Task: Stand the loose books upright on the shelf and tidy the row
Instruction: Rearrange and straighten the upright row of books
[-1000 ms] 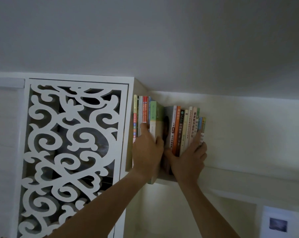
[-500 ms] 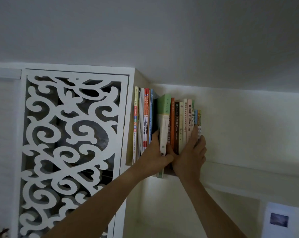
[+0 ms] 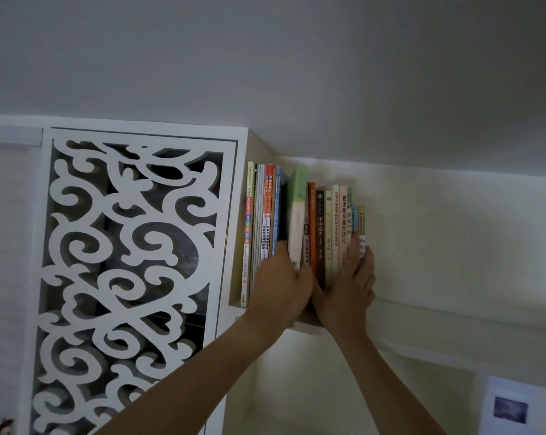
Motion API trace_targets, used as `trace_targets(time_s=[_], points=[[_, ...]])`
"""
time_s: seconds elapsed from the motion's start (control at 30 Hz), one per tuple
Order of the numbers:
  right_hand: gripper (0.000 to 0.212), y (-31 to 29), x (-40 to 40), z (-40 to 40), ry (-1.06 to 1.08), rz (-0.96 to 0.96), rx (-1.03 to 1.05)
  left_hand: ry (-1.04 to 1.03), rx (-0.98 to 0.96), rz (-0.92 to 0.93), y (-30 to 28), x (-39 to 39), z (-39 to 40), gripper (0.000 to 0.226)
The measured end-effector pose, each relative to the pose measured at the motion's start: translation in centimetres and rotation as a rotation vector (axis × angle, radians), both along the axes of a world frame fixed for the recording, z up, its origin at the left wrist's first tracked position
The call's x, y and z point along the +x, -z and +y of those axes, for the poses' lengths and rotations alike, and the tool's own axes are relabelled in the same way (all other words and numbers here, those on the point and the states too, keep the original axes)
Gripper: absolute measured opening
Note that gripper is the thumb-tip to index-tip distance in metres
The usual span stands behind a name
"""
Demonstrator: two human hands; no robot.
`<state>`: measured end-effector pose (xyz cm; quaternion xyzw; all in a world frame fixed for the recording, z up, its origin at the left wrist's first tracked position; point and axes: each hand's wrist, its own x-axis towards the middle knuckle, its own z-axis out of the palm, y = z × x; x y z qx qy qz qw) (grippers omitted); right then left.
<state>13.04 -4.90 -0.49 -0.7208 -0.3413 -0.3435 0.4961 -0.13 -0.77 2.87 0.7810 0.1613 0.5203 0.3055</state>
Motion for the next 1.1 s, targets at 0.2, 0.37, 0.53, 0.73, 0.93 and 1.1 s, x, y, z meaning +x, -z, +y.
trace_targets(time_s=[0.2,0.37,0.53,0.73,0.93,1.1], points=[[0.096,0.0,0.2,0.2,-0.075,0.024,0.05,0.025,-0.101,-0.005,-4.9,-2.2,-1.0,0.015],[0.088,0.1,0.3,-0.1,-0.097,-0.003,0.084,0.02,-0.133,-0.046,-4.8,-2.6,-1.5,0.031],[0.074,0.0,0.0,-0.2,-0.085,0.0,0.148,-0.007,-0.139,-0.023,-4.7,-3.3,-1.8,0.026],[0.083,0.0,0.7,-0.8,-0.184,0.015,0.11,-0.077,-0.05,-0.041,-4.6,-3.8,-2.1,0.017],[0.082,-0.1,0.9,-1.0,-0.253,0.055,0.138,-0.227,0.225,-0.191,-3.9,-4.2,-2.3,0.044],[0.093,-0.3,0.4,-1.3,-0.203,0.038,0.09,-0.337,0.353,-0.342,-4.5,-6.2,-4.0,0.034]])
